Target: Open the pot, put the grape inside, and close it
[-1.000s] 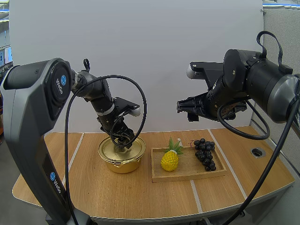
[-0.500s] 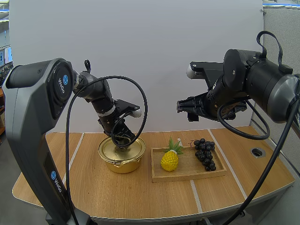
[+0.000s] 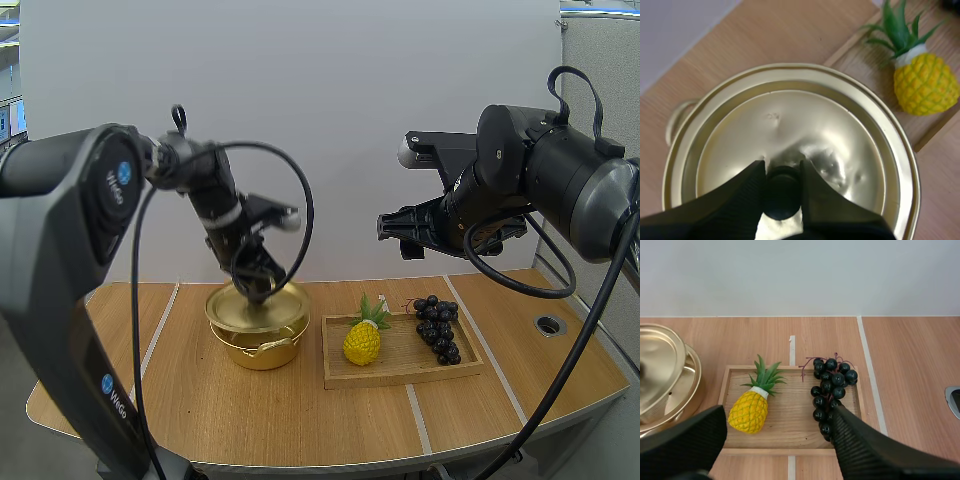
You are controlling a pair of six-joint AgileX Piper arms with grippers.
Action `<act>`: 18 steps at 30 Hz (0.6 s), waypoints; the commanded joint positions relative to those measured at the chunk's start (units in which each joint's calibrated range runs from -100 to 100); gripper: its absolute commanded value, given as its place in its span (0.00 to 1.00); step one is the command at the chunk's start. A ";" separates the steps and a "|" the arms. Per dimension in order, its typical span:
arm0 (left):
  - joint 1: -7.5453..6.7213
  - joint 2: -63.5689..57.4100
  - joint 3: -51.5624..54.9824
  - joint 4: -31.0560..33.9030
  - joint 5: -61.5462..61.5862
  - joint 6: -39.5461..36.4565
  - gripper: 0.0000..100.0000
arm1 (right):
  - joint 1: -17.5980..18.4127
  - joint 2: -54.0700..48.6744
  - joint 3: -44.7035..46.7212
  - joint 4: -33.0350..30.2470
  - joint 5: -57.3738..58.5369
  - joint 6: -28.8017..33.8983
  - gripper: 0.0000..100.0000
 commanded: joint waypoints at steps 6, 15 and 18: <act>-0.20 -11.34 -14.38 1.72 5.78 -3.39 0.00 | -0.13 -0.44 0.04 -0.22 -0.87 0.22 1.00; -0.20 -19.43 -33.40 2.57 6.18 -5.00 0.00 | -0.13 -0.44 0.04 -0.22 -0.87 0.22 1.00; -0.20 -20.61 -39.79 3.27 5.39 -6.04 0.00 | -0.13 -0.44 0.04 -0.22 -0.87 0.22 1.00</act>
